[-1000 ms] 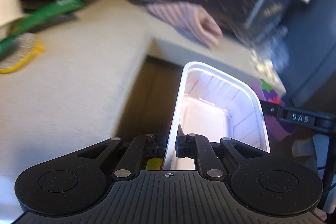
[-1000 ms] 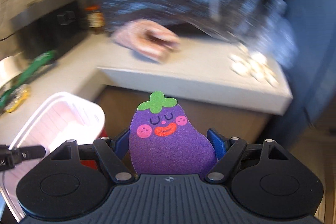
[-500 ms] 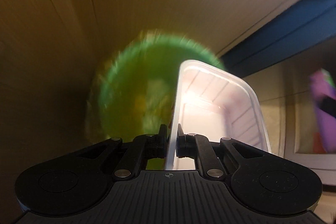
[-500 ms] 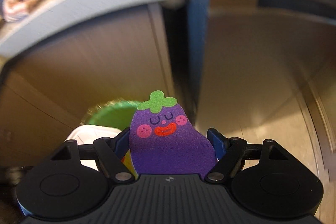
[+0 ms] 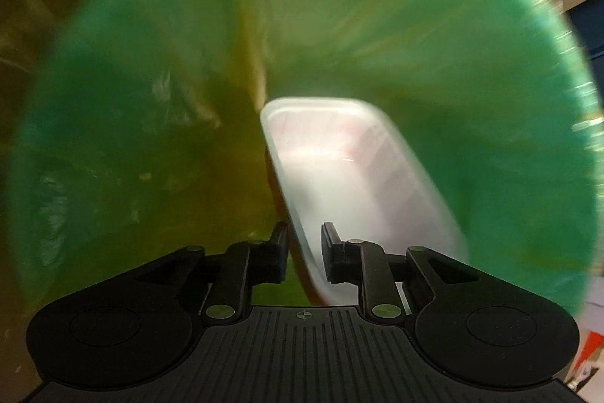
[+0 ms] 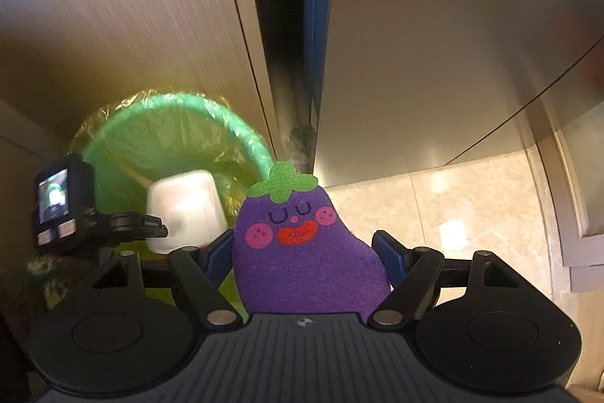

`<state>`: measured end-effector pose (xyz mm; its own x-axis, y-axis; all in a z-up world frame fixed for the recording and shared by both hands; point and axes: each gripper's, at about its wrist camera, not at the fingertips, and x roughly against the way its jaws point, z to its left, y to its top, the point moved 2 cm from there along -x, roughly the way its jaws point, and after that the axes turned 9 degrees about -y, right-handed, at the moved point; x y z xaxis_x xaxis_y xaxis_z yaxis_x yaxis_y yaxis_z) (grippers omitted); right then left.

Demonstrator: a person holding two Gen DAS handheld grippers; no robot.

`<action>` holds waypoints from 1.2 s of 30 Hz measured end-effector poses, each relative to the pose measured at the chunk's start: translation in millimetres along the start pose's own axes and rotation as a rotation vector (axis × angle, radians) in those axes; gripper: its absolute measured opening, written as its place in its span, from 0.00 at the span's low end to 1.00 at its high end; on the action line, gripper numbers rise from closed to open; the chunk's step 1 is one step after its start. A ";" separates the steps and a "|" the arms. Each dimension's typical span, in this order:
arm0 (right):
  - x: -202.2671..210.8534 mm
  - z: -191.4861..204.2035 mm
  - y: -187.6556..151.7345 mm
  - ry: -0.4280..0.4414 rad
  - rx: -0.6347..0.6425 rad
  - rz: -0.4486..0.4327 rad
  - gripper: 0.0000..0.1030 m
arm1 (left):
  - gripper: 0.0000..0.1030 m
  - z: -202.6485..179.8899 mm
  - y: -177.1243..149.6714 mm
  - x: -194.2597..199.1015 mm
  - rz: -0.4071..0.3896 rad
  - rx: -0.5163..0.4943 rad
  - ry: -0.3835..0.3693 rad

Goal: Collect trash

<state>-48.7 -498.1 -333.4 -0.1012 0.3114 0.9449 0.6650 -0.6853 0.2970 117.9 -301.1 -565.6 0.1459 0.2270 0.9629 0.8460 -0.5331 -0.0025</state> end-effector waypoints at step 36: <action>164.0 158.0 69.3 0.304 0.353 -0.361 0.81 | 0.21 116.4 -148.0 537.2 -0.844 0.415 -0.092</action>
<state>97.7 -390.6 -179.6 -0.5399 0.2458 0.8051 0.7497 -0.2944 0.5927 130.7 -5.4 -79.4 -0.5729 0.4781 0.6657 0.8031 0.1652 0.5725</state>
